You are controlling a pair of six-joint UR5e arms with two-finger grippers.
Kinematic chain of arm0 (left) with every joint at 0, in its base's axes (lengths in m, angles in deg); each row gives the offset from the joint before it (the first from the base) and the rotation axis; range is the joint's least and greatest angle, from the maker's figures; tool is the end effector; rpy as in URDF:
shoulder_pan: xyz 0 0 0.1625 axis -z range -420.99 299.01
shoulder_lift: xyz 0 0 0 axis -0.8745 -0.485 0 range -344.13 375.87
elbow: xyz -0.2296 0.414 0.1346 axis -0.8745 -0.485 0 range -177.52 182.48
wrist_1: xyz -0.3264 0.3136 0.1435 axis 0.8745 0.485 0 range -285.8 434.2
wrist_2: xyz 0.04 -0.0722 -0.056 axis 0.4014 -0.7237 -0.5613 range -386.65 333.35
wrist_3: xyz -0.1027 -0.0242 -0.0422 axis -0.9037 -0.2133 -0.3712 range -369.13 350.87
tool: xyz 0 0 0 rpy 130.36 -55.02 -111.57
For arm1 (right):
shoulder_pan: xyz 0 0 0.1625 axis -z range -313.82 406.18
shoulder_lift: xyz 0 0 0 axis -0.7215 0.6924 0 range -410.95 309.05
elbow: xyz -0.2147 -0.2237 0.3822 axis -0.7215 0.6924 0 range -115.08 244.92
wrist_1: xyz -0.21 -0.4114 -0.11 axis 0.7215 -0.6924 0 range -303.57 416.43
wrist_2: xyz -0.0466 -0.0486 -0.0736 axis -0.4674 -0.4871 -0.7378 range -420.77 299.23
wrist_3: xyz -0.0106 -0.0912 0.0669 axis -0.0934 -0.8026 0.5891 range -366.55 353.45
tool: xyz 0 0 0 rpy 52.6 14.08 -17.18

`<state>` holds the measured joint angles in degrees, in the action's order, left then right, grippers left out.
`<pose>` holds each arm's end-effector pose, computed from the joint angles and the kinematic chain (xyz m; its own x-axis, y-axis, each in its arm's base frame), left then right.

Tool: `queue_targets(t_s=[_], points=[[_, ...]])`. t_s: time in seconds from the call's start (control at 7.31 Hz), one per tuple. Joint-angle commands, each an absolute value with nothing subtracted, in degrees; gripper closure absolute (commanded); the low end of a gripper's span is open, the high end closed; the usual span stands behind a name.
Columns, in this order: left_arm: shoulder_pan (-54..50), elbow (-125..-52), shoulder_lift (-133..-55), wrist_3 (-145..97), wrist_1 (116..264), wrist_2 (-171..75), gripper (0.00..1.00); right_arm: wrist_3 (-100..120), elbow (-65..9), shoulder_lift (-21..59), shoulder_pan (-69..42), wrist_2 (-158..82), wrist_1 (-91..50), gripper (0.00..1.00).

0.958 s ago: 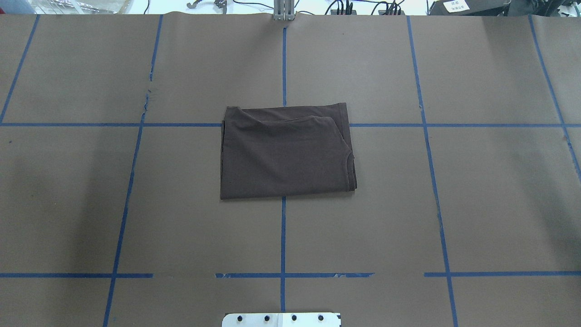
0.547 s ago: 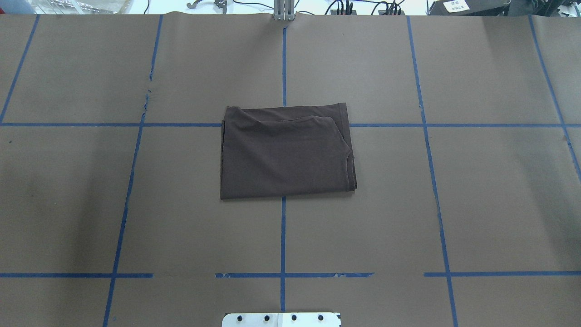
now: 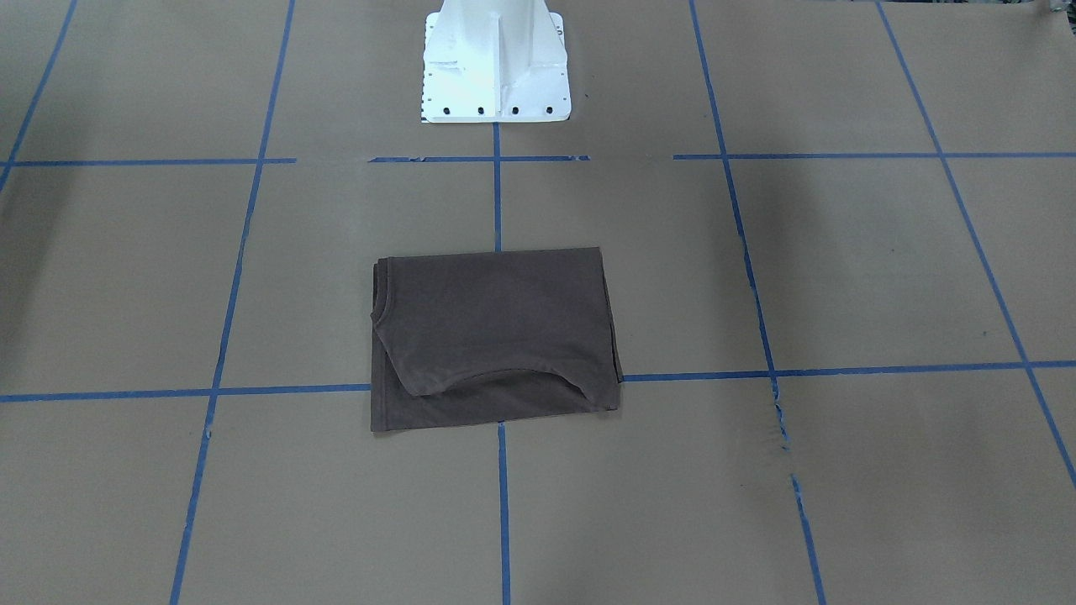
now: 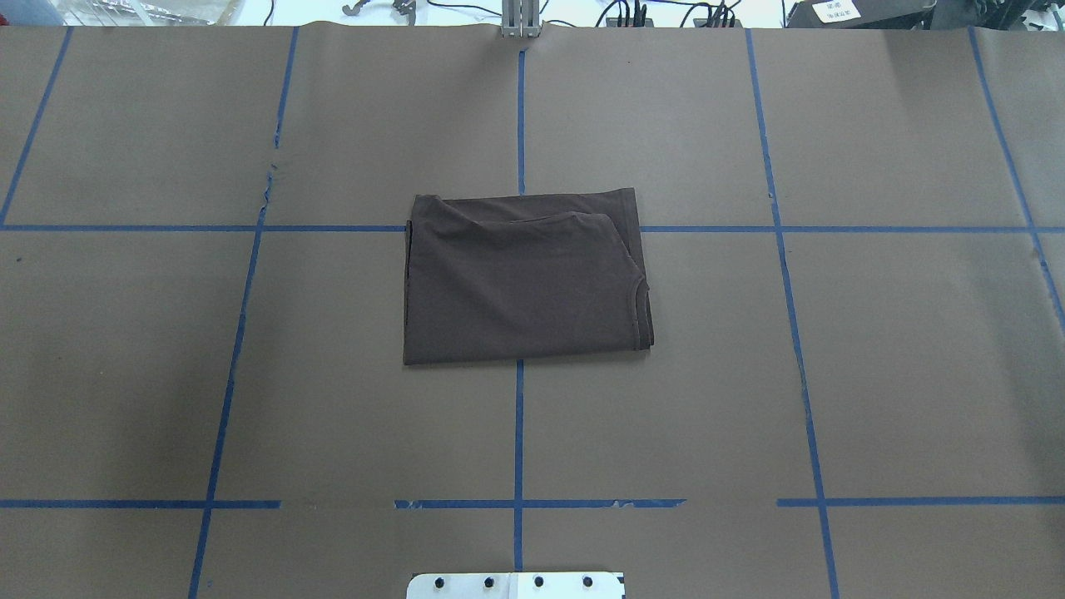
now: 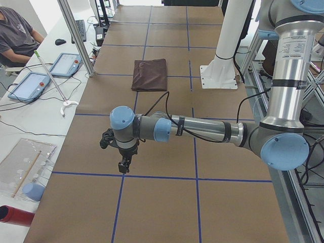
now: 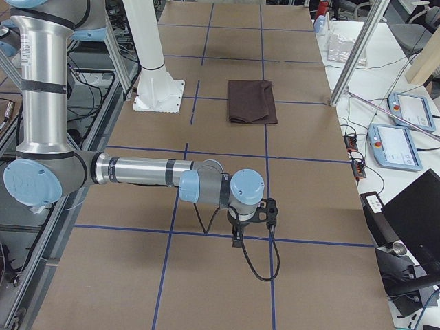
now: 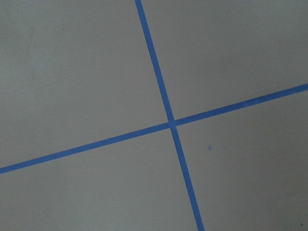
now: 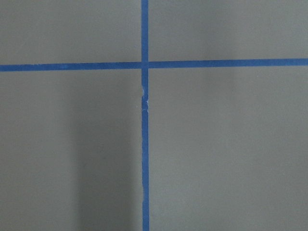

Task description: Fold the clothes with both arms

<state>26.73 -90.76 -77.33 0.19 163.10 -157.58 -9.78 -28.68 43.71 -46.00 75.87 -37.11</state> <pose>-0.0355 -0.5895 0.6790 0.7361 0.2509 -0.6286 -0.1610 0.9670 0.1974 0.0701 -0.5066 0.7472 0.6849 0.0281 0.7281 0.0007 0.9992 -0.0392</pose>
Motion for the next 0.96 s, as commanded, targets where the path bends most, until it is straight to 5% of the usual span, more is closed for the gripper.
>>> queue_targets(t_s=[0.0,0.82], points=[[26.81,-91.12,-77.12,0.18,162.54,-157.61,0.0,-9.8,-28.67,45.63,-46.54,75.9,-37.0,0.0],[26.82,-90.77,-77.03,0.18,162.53,-157.61,0.0,-9.01,-29.38,43.71,-46.46,76.51,-36.82,0.0]])
